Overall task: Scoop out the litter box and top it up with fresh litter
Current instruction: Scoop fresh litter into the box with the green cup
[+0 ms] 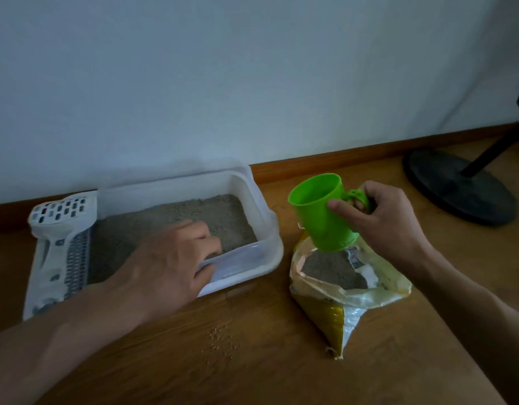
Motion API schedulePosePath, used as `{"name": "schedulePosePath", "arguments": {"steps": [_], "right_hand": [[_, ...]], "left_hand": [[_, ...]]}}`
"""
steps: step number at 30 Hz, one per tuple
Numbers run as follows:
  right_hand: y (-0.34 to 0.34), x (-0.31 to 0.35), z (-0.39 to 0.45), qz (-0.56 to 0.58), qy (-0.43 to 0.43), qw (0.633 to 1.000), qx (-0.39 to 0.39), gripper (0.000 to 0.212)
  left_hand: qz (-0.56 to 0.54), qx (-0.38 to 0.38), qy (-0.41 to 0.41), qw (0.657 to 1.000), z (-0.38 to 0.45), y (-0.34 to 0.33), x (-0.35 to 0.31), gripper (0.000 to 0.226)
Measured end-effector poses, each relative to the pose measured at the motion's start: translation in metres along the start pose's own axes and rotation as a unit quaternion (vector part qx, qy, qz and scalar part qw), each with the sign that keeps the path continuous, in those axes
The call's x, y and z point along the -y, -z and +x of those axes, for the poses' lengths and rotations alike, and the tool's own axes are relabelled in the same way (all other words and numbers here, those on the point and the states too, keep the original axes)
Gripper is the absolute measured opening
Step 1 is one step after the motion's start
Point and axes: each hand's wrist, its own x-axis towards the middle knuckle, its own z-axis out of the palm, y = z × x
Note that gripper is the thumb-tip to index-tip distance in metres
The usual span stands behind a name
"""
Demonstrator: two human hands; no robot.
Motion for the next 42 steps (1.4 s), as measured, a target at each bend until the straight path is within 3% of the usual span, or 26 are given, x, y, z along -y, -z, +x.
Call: {"name": "schedulePosePath", "arguments": {"steps": [5,8,11,15,17,20,25,30,32,35,37,42], "right_hand": [[0.038,-0.022,-0.02,0.081,-0.018,0.996,-0.015,0.051],[0.055,-0.033,-0.029,0.069,0.0,0.998,0.003,0.052],[0.066,-0.046,-0.037,0.011,0.011,0.998,0.056,0.044],[0.06,-0.058,-0.046,-0.111,-0.001,0.98,0.162,0.029],[0.046,-0.062,-0.047,-0.163,-0.007,0.967,0.197,0.026],[0.022,-0.071,-0.04,-0.253,-0.003,0.948,0.191,0.028],[-0.013,-0.083,-0.026,-0.372,0.042,0.91,0.177,0.031],[-0.047,-0.089,-0.023,-0.434,0.071,0.872,0.213,0.01],[-0.058,-0.09,-0.022,-0.431,0.086,0.866,0.237,0.006],[-0.061,-0.09,-0.02,-0.387,0.086,0.886,0.241,0.035],[-0.059,-0.094,-0.02,-0.38,0.098,0.886,0.246,0.043],[-0.053,-0.107,-0.028,-0.192,0.108,0.94,0.261,0.034]], "left_hand": [[-0.023,-0.009,-0.062,0.998,0.027,-0.001,-0.037,0.02],[-0.038,-0.006,-0.093,0.995,0.037,-0.008,-0.059,0.025],[-0.054,0.016,-0.109,0.992,0.048,-0.013,-0.08,0.039],[0.034,0.061,-0.151,0.986,0.066,-0.03,-0.102,0.053],[0.107,0.067,-0.163,0.979,0.075,-0.046,-0.106,0.043],[0.172,0.082,-0.154,0.97,0.085,-0.063,-0.105,0.025],[0.108,0.078,-0.144,0.981,0.088,-0.07,-0.098,0.021],[0.064,0.065,-0.139,0.986,0.083,-0.069,-0.098,0.017],[0.051,0.062,-0.137,0.987,0.082,-0.073,-0.096,0.016],[0.034,0.059,-0.121,0.99,0.081,-0.075,-0.093,0.016],[0.023,0.057,-0.107,0.992,0.081,-0.074,-0.091,0.017],[-0.008,0.051,-0.099,0.994,0.08,-0.072,-0.087,0.015]]}}
